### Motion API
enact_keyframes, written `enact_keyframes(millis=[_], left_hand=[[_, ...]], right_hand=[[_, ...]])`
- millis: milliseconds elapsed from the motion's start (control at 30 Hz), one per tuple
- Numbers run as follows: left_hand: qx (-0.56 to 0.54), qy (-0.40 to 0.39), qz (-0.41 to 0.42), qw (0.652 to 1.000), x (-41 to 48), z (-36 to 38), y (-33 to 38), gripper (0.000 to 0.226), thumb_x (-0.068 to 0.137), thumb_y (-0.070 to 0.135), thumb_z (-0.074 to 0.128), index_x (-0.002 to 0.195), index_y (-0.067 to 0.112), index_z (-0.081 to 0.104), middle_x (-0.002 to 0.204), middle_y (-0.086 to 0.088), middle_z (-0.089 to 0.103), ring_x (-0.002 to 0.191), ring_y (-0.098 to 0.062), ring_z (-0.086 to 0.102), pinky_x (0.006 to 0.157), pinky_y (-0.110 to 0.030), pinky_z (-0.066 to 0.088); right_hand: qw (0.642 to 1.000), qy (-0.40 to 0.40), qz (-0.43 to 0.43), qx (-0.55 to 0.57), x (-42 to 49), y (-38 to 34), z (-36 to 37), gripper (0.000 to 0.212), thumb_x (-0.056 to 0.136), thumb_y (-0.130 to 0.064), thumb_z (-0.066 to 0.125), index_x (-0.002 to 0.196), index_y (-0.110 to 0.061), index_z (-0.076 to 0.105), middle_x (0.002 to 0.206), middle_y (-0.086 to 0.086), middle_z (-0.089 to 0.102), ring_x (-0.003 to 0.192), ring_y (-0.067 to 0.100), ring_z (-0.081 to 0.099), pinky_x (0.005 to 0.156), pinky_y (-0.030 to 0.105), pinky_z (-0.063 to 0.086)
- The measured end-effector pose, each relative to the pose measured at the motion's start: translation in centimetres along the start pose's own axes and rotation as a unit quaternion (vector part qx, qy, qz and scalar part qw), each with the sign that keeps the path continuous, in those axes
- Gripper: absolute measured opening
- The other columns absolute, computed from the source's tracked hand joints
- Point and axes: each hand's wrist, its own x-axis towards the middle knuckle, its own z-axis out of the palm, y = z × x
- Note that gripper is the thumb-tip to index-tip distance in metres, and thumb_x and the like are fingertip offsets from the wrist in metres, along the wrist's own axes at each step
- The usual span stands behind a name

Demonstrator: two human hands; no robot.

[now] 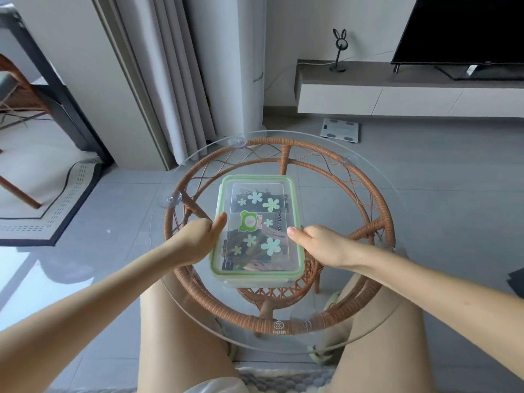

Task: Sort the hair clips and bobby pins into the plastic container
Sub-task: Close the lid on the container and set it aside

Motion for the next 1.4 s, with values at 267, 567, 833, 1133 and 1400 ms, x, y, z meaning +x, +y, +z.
enact_keyframes(millis=[267, 567, 833, 1133, 1400], left_hand=[[-0.124, -0.024, -0.067, 0.990, -0.8, -0.1, 0.6, 0.089, 0.090, 0.062, 0.015, 0.093, -0.010, 0.067, 0.090, -0.024, 0.069, 0.079, -0.034, 0.066, 0.081, -0.043, 0.055], [-0.410, 0.024, -0.130, 0.903, -8.7, 1.0, 1.0, 0.038, 0.081, 0.047, 0.060, 0.112, 0.027, 0.054, 0.107, -0.005, 0.064, 0.100, -0.023, 0.064, 0.090, -0.042, 0.054], [-0.606, 0.325, -0.155, 0.709, -14.3, 1.9, -0.5, 0.059, 0.077, 0.028, 0.073, 0.130, 0.024, 0.047, 0.097, -0.012, 0.072, 0.083, -0.027, 0.072, 0.072, -0.032, 0.060], [-0.563, 0.463, -0.272, 0.629, -21.5, 0.2, -11.4, 0.089, 0.048, 0.050, 0.079, 0.128, 0.023, 0.050, 0.122, -0.013, 0.062, 0.087, -0.029, 0.071, 0.076, -0.044, 0.058], [-0.536, 0.364, -0.341, 0.681, -17.4, 2.8, -15.4, 0.080, 0.059, 0.046, 0.081, 0.128, 0.016, 0.052, 0.123, -0.013, 0.059, 0.101, -0.031, 0.064, 0.069, -0.041, 0.058]], right_hand=[[0.994, 0.082, 0.004, 0.075, -1.2, -0.6, 1.5, 0.049, 0.096, -0.046, 0.034, 0.071, -0.009, 0.054, 0.054, -0.003, 0.062, 0.052, 0.007, 0.061, 0.065, 0.036, 0.053], [0.963, 0.116, 0.013, 0.242, -0.5, -0.4, 5.6, 0.035, 0.081, -0.049, 0.061, 0.091, -0.017, 0.069, 0.097, 0.006, 0.073, 0.090, 0.023, 0.068, 0.085, 0.047, 0.055], [0.934, -0.050, -0.018, 0.353, 0.3, -5.2, 10.7, 0.041, 0.088, -0.044, 0.056, 0.103, -0.006, 0.058, 0.096, 0.014, 0.071, 0.077, 0.031, 0.071, 0.057, 0.026, 0.058], [0.954, 0.242, -0.082, -0.159, 6.6, -1.5, 4.9, 0.054, 0.090, -0.054, 0.040, 0.123, -0.012, 0.050, 0.126, 0.012, 0.060, 0.113, 0.032, 0.056, 0.089, 0.039, 0.043], [0.904, 0.192, 0.023, -0.381, 10.1, 6.3, 1.4, 0.076, 0.079, -0.070, -0.001, 0.146, -0.036, 0.014, 0.157, 0.004, 0.013, 0.145, 0.029, 0.009, 0.115, 0.057, 0.007]])
